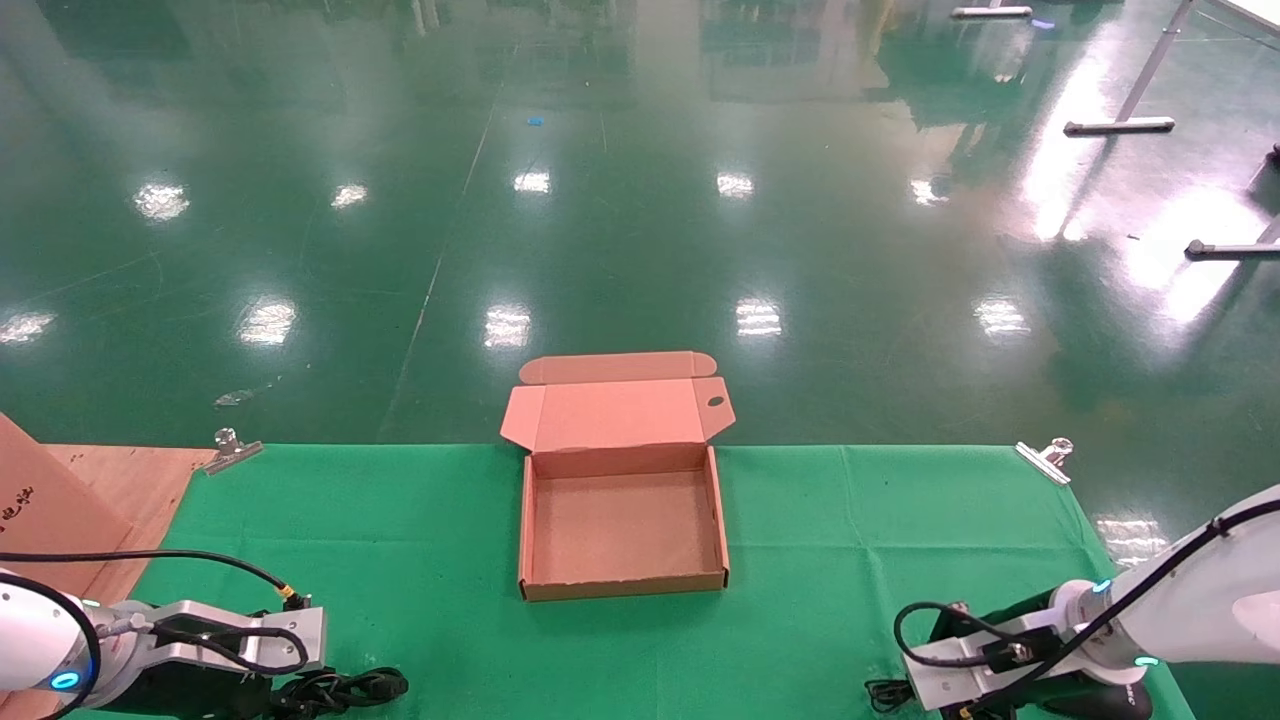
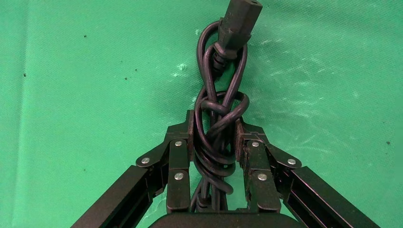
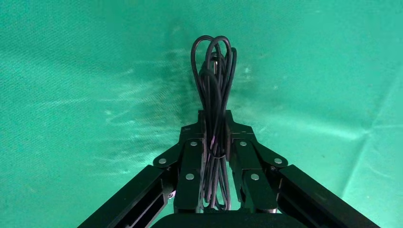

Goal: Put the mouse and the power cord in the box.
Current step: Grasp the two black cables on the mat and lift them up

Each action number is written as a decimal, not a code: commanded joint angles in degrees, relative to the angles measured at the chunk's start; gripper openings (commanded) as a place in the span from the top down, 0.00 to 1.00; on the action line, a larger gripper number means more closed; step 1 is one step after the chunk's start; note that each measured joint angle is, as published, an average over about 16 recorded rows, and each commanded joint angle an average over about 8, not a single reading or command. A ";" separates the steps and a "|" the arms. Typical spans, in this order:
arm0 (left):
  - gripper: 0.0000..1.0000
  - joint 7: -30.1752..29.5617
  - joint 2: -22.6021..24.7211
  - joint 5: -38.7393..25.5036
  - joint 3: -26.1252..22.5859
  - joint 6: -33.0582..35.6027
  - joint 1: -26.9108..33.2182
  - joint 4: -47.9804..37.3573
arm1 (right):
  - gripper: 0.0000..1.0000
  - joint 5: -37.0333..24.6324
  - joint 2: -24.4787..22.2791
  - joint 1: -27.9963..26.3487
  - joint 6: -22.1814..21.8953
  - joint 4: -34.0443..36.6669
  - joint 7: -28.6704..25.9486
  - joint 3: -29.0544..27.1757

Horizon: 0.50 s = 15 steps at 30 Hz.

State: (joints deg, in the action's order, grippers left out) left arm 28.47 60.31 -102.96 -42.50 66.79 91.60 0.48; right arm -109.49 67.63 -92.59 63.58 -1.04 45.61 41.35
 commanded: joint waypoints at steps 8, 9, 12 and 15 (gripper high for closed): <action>1.00 0.94 -0.93 -0.28 -0.21 6.85 4.20 0.75 | 1.00 0.96 -1.54 -2.75 3.59 -0.20 1.19 -0.67; 1.00 0.99 -1.03 -0.36 -0.27 7.41 4.90 0.90 | 1.00 1.13 -1.75 -3.18 4.01 -0.29 1.32 -0.78; 1.00 1.04 -1.19 -0.67 -0.48 8.84 7.36 1.49 | 1.00 1.95 -2.41 -5.01 5.72 -0.72 1.69 -1.35; 1.00 0.94 -1.03 -1.02 -0.70 9.99 10.33 2.33 | 1.00 3.16 -2.99 -7.83 8.18 -1.51 1.85 -2.19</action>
State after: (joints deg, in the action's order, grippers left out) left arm 29.26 59.61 -103.86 -43.10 76.61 102.24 2.90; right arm -106.30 64.92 -101.12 72.02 -2.87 47.13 39.14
